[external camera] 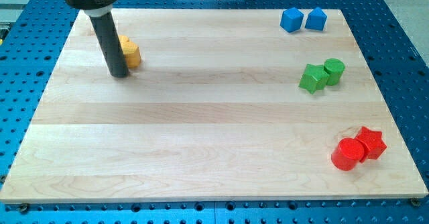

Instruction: Keep yellow blocks at top left corner of the board

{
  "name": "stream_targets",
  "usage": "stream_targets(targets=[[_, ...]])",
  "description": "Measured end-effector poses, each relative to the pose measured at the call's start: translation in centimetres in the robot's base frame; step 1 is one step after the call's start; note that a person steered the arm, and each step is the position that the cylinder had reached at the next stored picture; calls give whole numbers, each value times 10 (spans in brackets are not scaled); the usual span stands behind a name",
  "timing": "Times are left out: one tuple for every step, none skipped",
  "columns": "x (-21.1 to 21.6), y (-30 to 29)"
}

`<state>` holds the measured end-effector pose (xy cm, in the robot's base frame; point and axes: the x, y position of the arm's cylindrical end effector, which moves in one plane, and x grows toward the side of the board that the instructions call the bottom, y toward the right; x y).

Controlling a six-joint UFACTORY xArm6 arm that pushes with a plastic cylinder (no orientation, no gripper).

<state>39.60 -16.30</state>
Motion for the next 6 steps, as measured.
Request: stream_targets(targets=[[-7,31],[-72,9],[-123,-26],[-62,-12],[-58,-76],[-86,-56]])
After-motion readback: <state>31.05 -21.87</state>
